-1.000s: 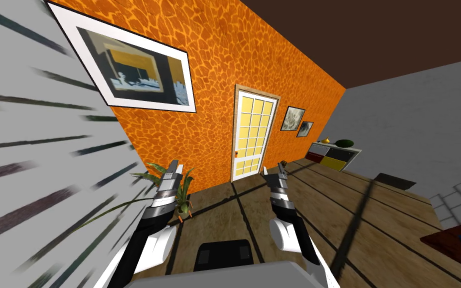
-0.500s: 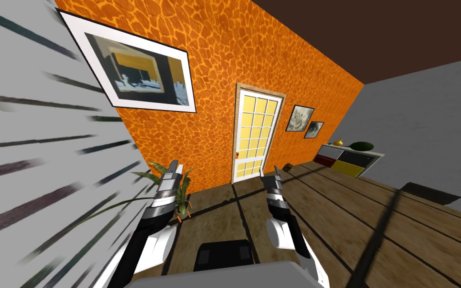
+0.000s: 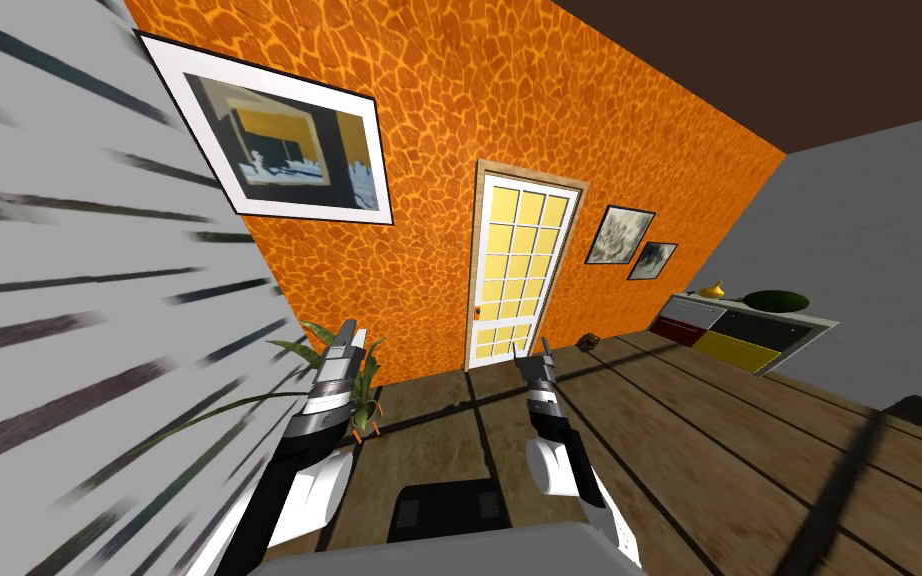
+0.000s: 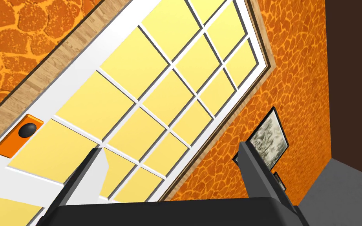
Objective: Pull the door open
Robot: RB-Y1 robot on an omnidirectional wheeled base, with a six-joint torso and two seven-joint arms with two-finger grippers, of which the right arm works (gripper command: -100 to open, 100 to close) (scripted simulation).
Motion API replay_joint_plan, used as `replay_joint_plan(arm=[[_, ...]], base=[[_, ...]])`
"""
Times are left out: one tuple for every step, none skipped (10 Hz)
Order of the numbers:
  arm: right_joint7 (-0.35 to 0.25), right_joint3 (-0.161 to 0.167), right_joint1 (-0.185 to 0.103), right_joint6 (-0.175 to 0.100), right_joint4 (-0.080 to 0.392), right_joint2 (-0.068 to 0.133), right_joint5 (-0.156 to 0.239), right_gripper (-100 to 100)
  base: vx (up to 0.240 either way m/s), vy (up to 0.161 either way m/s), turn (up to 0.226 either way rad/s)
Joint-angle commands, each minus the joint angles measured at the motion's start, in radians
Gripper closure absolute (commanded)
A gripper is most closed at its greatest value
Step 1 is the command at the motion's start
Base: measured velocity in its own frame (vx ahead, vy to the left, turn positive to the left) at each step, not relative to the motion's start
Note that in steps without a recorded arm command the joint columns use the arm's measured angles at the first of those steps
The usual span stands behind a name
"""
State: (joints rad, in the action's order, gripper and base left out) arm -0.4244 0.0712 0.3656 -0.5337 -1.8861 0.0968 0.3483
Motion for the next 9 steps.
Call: replay_joint_plan(arm=[[-0.036, 0.009, -0.012, -0.013, 0.039, 0.01, 0.023, -100], [-0.056, 0.016, -0.021, -0.022, 0.066, 0.015, 0.036, -100], [-0.076, 0.023, -0.029, -0.031, 0.092, 0.019, 0.049, -100], [-0.096, 0.03, -0.037, -0.041, 0.119, 0.024, 0.062, -100], [-0.116, 0.037, -0.046, -0.05, 0.146, 0.029, 0.076, -100], [-0.137, 0.044, -0.054, -0.06, 0.173, 0.034, 0.089, -100], [-0.157, 0.052, -0.063, -0.07, 0.201, 0.038, 0.103, -100], [-0.178, 0.059, -0.072, -0.08, 0.228, 0.043, 0.116, -100], [-0.199, 0.066, -0.08, -0.089, 0.256, 0.047, 0.13, -100]], base=[[0.071, -0.103, 0.1], [0.069, -0.108, 0.091], [0.07, -0.091, 0.135], [0.085, -0.089, 0.106], [0.086, -0.086, 0.146], [0.075, -0.076, 0.132], [0.076, -0.075, 0.103], [0.083, -0.077, 0.11], [0.08, -0.087, 0.141]])
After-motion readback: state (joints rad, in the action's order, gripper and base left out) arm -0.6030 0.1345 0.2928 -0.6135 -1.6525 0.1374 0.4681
